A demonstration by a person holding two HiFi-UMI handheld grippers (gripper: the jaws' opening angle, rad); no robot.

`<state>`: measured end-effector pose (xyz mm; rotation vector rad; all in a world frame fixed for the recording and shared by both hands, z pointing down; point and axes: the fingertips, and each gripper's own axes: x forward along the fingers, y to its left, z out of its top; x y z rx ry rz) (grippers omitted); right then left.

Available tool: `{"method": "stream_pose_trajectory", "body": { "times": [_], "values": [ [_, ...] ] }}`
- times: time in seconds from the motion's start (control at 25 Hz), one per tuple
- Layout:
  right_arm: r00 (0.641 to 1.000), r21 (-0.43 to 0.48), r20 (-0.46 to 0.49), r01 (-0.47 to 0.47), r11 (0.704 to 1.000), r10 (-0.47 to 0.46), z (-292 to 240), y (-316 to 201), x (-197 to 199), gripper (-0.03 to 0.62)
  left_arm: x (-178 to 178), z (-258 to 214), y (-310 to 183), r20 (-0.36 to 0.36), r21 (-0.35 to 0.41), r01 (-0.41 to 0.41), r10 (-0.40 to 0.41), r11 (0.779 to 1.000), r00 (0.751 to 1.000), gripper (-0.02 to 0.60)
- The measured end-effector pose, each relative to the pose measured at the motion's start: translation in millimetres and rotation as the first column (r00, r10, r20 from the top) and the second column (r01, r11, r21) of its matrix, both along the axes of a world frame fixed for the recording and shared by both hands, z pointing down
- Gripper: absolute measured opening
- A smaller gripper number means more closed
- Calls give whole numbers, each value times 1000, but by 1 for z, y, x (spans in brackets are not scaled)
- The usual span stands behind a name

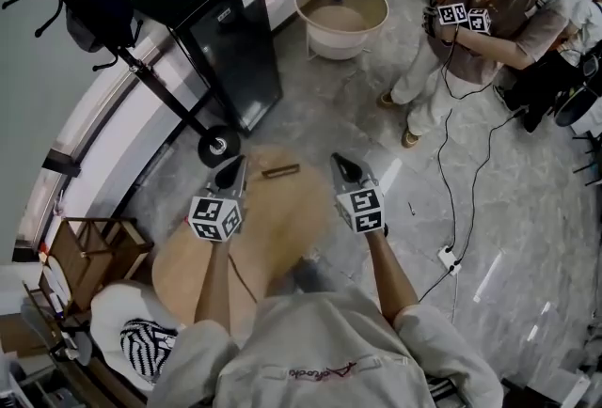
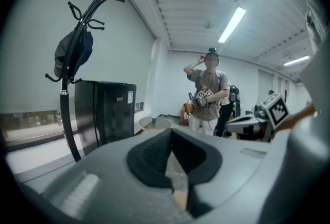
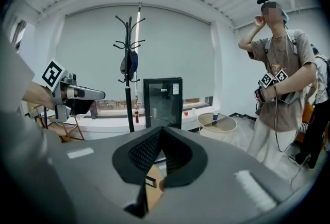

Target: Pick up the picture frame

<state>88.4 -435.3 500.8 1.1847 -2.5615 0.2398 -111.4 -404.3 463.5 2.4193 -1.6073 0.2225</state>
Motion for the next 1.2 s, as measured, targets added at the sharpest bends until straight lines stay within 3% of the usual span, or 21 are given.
{"method": "stream_pose_trajectory", "body": {
  "times": [0.68, 1.2],
  "values": [
    [1000, -41, -4, -30, 999, 30, 42, -42, -75, 3, -66, 62, -29, -49, -71, 3, -7, 997, 999, 0],
    [1000, -131, -20, -25, 991, 22, 113, -48, -104, 3, -86, 139, -28, -79, -160, 6, -18, 987, 997, 0]
  ]
}}
